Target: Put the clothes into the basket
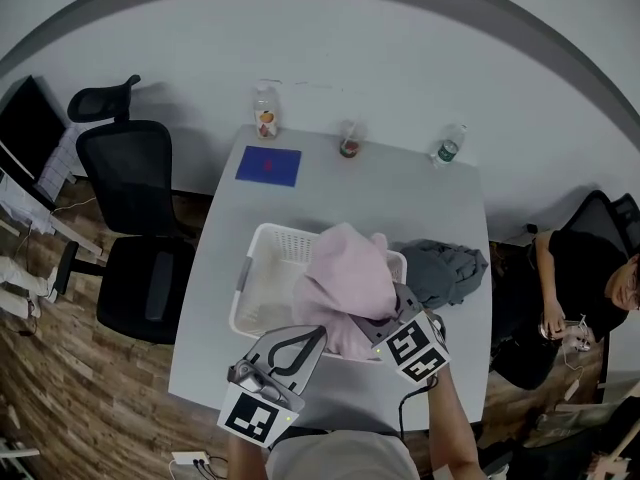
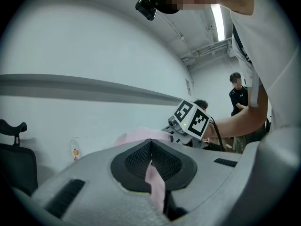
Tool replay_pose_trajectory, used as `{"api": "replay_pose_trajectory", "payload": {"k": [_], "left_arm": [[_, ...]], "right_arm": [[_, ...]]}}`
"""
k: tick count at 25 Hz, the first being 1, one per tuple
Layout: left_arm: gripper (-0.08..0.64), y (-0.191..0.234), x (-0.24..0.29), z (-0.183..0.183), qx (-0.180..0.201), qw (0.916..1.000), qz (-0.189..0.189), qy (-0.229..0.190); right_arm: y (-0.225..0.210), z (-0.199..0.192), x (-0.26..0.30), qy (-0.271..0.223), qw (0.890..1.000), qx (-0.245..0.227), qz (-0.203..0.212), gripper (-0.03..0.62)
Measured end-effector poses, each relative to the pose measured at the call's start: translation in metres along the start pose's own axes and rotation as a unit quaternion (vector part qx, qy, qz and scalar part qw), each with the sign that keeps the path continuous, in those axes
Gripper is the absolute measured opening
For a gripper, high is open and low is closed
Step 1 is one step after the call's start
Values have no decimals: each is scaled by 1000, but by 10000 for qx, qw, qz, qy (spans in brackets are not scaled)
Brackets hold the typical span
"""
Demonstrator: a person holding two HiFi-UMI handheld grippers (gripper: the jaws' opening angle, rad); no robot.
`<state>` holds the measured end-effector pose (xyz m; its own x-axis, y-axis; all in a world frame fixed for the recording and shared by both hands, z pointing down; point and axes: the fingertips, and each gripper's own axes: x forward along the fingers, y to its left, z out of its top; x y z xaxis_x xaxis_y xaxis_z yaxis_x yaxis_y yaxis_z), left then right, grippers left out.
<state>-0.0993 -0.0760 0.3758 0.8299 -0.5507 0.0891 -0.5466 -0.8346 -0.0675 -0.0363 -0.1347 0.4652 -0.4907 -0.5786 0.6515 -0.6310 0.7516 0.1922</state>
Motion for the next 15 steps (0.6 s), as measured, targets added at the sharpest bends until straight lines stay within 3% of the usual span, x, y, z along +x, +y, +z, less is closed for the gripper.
{"api": "replay_pose_trajectory", "payload": {"k": [15], "left_arm": [[6, 25, 5, -34, -358, 9988, 184, 281]], "right_arm": [[21, -20, 76, 660, 9942, -359, 774, 184]]}}
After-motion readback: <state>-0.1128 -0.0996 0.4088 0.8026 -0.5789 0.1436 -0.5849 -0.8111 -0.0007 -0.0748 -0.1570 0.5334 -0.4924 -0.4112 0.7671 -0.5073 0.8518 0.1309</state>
